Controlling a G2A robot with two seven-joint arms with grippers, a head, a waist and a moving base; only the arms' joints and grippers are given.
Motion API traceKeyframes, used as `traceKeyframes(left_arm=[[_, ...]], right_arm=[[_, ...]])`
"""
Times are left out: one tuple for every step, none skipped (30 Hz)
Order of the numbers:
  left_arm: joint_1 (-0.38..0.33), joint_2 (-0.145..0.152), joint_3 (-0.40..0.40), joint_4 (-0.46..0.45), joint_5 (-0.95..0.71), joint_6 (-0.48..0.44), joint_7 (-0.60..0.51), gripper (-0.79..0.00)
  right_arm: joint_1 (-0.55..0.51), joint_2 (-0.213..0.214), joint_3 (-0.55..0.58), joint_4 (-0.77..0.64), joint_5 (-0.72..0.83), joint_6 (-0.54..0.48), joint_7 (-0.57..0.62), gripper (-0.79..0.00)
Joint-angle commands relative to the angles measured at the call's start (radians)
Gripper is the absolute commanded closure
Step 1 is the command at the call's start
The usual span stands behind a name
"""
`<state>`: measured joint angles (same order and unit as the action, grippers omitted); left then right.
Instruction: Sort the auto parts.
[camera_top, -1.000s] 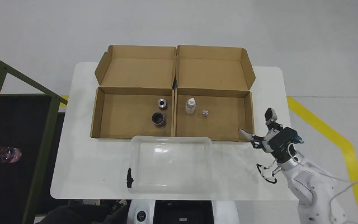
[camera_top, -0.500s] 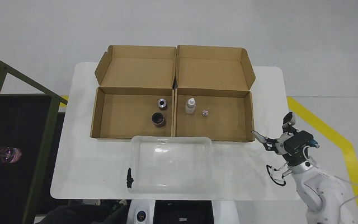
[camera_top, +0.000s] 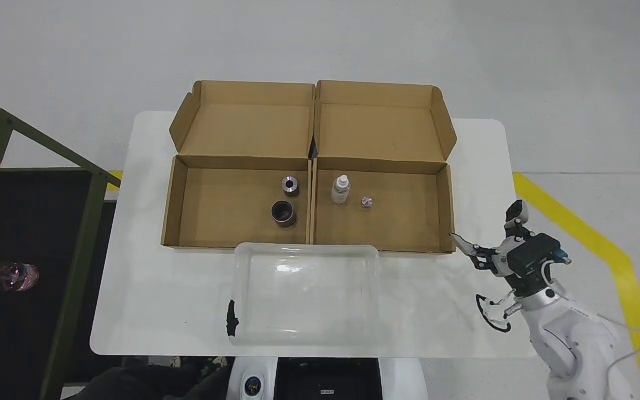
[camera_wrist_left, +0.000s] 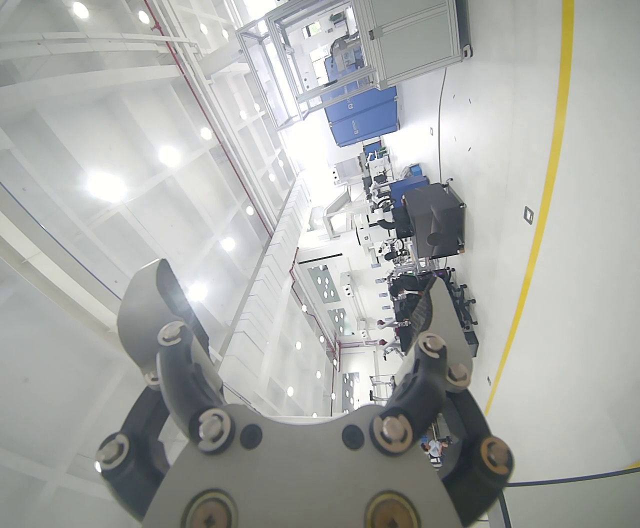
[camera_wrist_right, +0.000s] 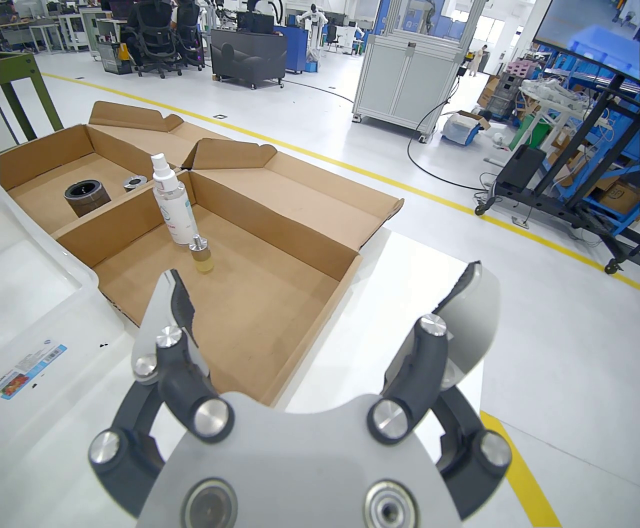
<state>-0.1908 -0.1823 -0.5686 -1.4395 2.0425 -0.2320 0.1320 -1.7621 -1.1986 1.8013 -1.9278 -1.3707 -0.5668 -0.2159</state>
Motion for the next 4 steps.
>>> traceKeyframes(left_arm=[[0.000, 0.000, 0.000, 0.000, 0.000, 0.000, 0.000, -0.785], [0.000, 0.000, 0.000, 0.000, 0.000, 0.000, 0.000, -0.785], [0.000, 0.000, 0.000, 0.000, 0.000, 0.000, 0.000, -0.784], [0.000, 0.000, 0.000, 0.000, 0.000, 0.000, 0.000, -0.785]], right_arm=[[0.000, 0.000, 0.000, 0.000, 0.000, 0.000, 0.000, -0.785], [0.000, 0.000, 0.000, 0.000, 0.000, 0.000, 0.000, -0.785], [0.000, 0.000, 0.000, 0.000, 0.000, 0.000, 0.000, -0.785], [0.000, 0.000, 0.000, 0.000, 0.000, 0.000, 0.000, -0.785]])
